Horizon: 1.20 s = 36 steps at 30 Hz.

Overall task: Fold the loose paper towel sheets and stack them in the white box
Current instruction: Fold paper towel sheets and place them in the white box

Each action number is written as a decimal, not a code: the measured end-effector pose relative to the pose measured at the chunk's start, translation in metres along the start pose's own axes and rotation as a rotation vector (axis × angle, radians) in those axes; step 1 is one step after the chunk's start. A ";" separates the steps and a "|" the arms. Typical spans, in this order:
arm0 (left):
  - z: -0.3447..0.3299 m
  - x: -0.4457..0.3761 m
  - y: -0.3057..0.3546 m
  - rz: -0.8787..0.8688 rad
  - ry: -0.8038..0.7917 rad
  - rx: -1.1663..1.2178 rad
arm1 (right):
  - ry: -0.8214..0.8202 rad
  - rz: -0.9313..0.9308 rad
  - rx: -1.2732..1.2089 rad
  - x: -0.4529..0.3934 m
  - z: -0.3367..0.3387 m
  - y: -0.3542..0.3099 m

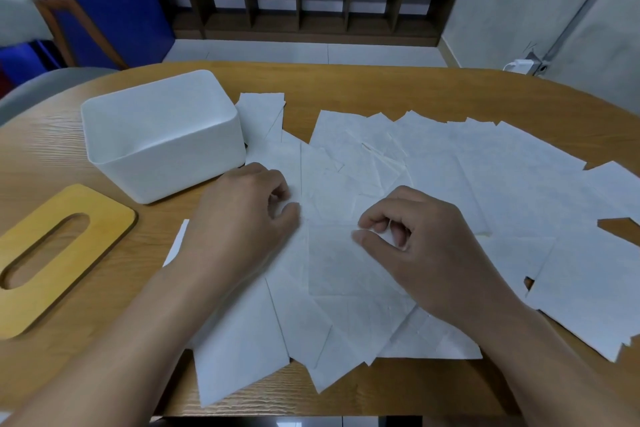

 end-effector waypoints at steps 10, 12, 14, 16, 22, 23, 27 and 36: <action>0.003 0.002 -0.002 -0.024 -0.042 -0.024 | -0.005 0.013 -0.010 -0.001 -0.005 0.000; 0.002 0.003 -0.001 -0.035 -0.026 -0.041 | -0.012 0.019 0.003 -0.001 -0.007 -0.001; 0.002 0.002 0.000 -0.032 -0.015 -0.048 | -0.015 0.016 0.005 -0.002 -0.007 -0.002; 0.002 0.001 -0.001 -0.022 -0.010 -0.061 | -0.017 0.011 0.005 -0.001 -0.007 -0.002; 0.006 0.003 -0.001 0.002 0.045 0.035 | -0.001 0.003 0.017 -0.002 -0.005 -0.004; 0.009 0.004 0.000 0.013 0.049 0.105 | 0.020 -0.005 0.017 -0.003 -0.004 -0.004; 0.013 0.010 0.012 0.056 -0.089 0.482 | 0.111 -0.007 -0.013 -0.005 0.009 -0.010; 0.008 0.019 0.034 -0.067 -0.397 0.951 | 0.106 0.113 -0.008 -0.005 0.018 -0.016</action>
Point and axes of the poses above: each hand's wrist, its own x-axis away from the middle knuckle, its own z-axis out of the back of the hand, y = z × x, the point moved 6 cm from there along -x, towards the middle knuckle, and after that the axes turned 9 degrees about z, right-handed, at the moved point
